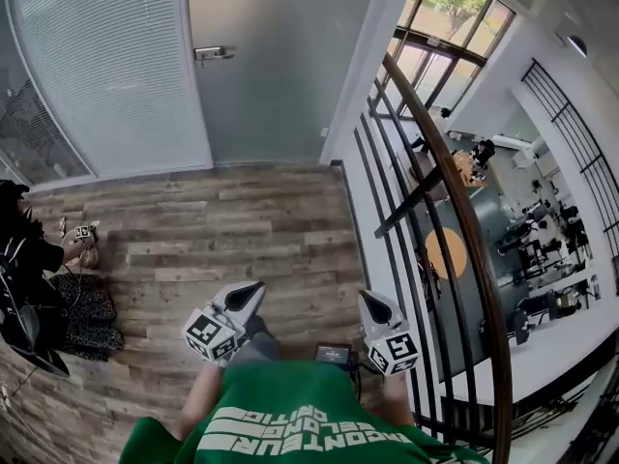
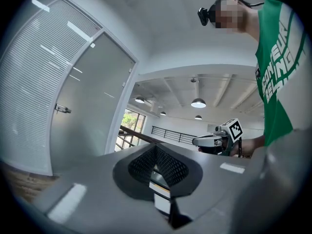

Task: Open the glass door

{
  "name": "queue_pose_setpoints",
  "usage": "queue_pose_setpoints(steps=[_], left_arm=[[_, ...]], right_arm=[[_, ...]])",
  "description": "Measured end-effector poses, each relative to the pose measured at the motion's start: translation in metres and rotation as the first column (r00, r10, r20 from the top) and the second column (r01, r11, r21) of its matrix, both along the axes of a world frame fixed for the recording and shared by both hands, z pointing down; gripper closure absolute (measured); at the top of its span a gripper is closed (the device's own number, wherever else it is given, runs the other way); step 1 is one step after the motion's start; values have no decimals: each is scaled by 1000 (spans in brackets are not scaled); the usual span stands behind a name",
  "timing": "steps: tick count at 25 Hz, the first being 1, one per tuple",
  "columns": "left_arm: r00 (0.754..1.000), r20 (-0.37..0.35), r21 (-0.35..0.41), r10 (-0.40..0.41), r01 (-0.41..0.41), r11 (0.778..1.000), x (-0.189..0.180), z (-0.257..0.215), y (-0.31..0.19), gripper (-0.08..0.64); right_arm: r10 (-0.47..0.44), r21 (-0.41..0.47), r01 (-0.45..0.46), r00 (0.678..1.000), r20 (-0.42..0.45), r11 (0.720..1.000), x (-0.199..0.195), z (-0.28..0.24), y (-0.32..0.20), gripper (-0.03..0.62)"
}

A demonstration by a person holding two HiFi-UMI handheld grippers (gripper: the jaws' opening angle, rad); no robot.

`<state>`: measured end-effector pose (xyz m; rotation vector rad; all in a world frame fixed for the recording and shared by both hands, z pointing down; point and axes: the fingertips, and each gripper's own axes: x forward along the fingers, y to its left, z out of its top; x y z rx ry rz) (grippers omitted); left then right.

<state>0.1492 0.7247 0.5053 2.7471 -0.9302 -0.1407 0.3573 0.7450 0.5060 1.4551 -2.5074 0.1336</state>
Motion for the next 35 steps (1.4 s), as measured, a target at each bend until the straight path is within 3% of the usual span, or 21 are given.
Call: queue_pose_setpoints(steps=[13,19,27,35], left_arm=[[1000,15,-4,-7,7,1000,-36,-6,-94,546],[1000,13,-29,-11,12,1000,-33,6,-116,547],[997,27,-32,-71,72,997,-23,5,-162,546],[996,57,-15,-72,73,997,21,-4,-231,547]], right_arm=[[-33,-11,32,999,-26,999,-45,1,-90,600],[-19,-36,18,1000,-24,999,-35,13,-113,600],[-82,-30,81,997,-12,996,-24,10,-173,600],[-98,-16,98,995,6,995,16,6,-247,600]])
